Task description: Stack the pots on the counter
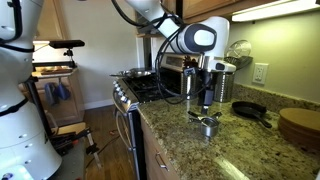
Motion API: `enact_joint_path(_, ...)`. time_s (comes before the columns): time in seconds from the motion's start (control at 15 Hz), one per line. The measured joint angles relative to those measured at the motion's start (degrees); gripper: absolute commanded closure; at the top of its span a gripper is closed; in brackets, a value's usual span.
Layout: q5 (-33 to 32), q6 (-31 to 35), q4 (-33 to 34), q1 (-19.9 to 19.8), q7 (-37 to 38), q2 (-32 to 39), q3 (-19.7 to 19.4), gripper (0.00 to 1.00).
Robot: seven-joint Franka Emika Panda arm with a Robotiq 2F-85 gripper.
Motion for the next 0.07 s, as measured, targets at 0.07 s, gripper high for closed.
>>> enact_joint_path(0.07, 0.01, 0.0, -0.1, 0.0, 0.0, 0.0, 0.0, 0.0)
